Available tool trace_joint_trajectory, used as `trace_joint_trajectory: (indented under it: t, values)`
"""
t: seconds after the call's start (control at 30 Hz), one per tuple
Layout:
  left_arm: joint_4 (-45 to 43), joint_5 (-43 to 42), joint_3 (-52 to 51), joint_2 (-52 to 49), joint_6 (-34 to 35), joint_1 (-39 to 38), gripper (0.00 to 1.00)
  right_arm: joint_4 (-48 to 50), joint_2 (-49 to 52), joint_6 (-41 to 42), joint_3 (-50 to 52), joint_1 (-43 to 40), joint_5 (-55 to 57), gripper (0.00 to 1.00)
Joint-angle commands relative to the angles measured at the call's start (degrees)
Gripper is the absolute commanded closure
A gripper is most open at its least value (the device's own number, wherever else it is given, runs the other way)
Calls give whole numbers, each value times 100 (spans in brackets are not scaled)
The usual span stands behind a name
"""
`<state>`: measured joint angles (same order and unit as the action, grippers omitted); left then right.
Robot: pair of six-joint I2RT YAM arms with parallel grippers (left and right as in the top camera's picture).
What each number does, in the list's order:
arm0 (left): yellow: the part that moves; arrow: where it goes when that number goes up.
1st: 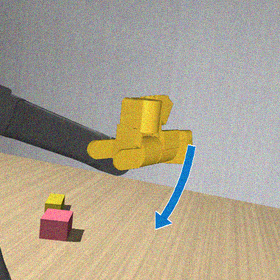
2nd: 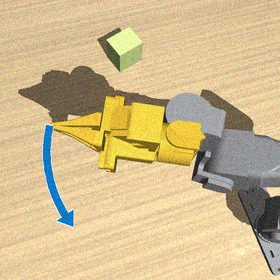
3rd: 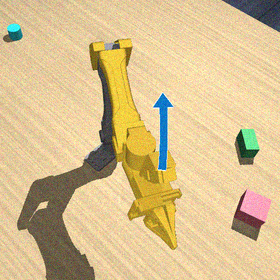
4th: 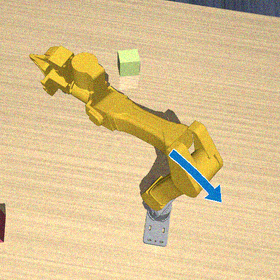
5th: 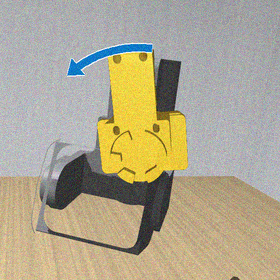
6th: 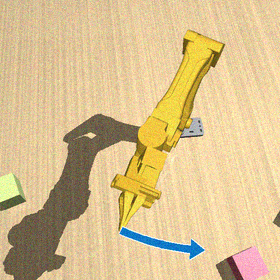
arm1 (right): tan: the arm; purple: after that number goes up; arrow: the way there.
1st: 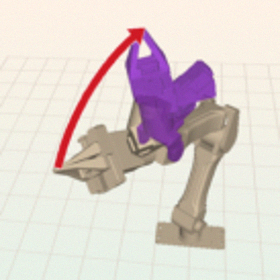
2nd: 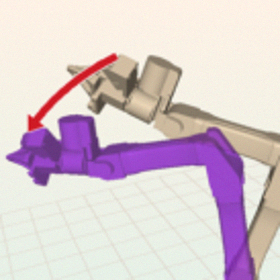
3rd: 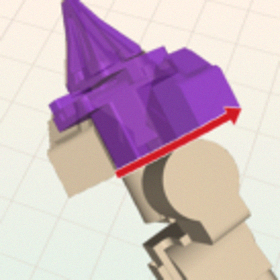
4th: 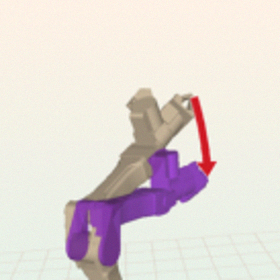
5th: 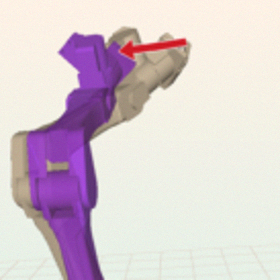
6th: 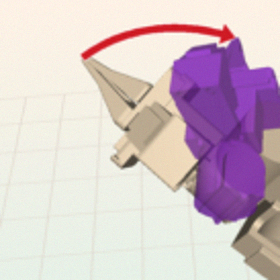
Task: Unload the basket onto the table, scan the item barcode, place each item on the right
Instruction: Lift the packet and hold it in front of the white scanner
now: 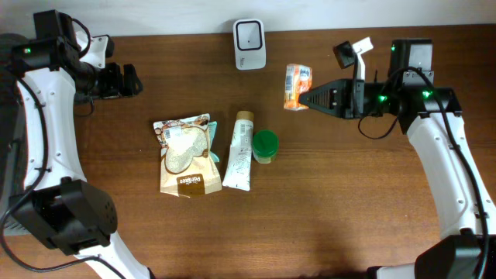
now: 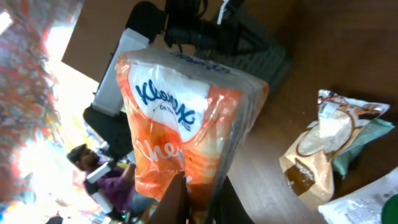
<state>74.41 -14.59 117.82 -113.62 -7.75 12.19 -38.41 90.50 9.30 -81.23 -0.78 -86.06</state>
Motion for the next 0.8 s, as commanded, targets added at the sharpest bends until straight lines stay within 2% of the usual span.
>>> trace_joint_trajectory:
  t: [0.0,0.07,0.23,0.37,0.47,0.57,0.67,0.73,0.77]
  values:
    - [4,-46,35,129,-94,-2,1,385,28,1272,-55,-4,-289,96]
    - [7,-46,35,129,-94,-2,1,597,28,1585,-55,-4,-286,96]
    - [7,-46,35,129,-94,-2,1,739,28,1626,-55,-4,-264,96]
    - [7,-46,35,129,-94,-2,1,828,31,1672,-55,173,778,96]
    - [7,-46,35,129,-94,-2,1,1152,101,1799,-101,428,903,96]
    - [7,-46,35,129,-94,-2,1,1672,302,2135,-341,625,901,96]
    - [7,-46,35,129,-94,-2,1,1762,664,2190,-920,782,1073,96]
    - [7,-46,35,129,-94,-2,1,1725,846,2188,-1161,909,1602,96]
    - [7,-46,35,129,-94,-2,1,1652,911,2188,-1209,1019,2232,96]
